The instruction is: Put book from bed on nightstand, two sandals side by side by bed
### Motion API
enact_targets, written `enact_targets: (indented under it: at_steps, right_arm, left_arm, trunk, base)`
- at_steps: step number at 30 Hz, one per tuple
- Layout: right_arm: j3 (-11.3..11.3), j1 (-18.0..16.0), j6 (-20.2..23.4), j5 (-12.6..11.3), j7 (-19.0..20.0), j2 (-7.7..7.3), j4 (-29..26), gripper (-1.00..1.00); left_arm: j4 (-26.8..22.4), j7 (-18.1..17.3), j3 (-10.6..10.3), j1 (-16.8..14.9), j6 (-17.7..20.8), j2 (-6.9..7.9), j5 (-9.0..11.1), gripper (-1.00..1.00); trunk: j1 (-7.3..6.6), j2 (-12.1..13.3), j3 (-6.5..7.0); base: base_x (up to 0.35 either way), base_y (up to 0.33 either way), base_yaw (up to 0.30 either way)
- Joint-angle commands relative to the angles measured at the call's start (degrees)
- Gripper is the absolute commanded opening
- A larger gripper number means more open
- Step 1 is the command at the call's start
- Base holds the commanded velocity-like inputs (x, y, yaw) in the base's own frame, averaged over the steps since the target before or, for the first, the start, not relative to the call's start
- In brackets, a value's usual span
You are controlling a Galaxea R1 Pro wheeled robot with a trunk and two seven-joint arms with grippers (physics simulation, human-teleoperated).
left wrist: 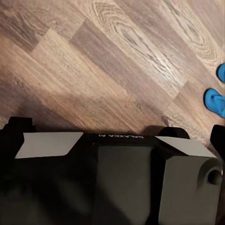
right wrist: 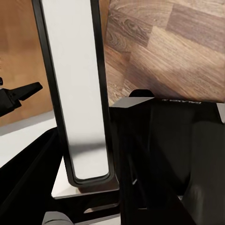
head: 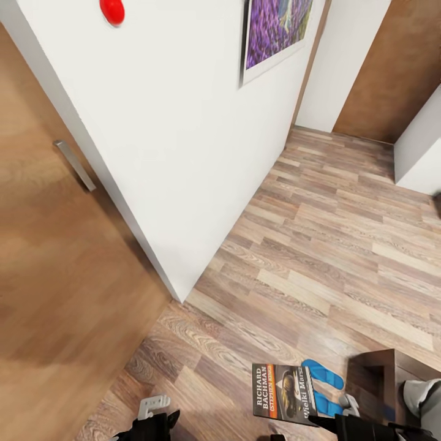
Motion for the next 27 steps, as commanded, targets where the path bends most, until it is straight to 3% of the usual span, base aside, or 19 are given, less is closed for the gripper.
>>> enact_targets:
  at_steps: [1,27]
  right_arm:
    - [0.5,0.0,0.6,-0.6,0.1,-0.03,0.0,-1.0]
    - [0.5,0.0,0.6,-0.6,0.1,-0.03,0.0,-1.0]
  left_arm:
    - [0.0,-0.2,0.4,0.0,-0.1,0.0,-0.3,1.0]
    - [0.0,-0.2,0.4,0.0,-0.1,0.0,-0.3,1.0]
  trunk:
    - [0.03,-0.1,0.03]
    - [0.03,-0.1,2.45]
  base:
    - [0.0,0.0,0.0]
    - [0.0,0.0,0.0]
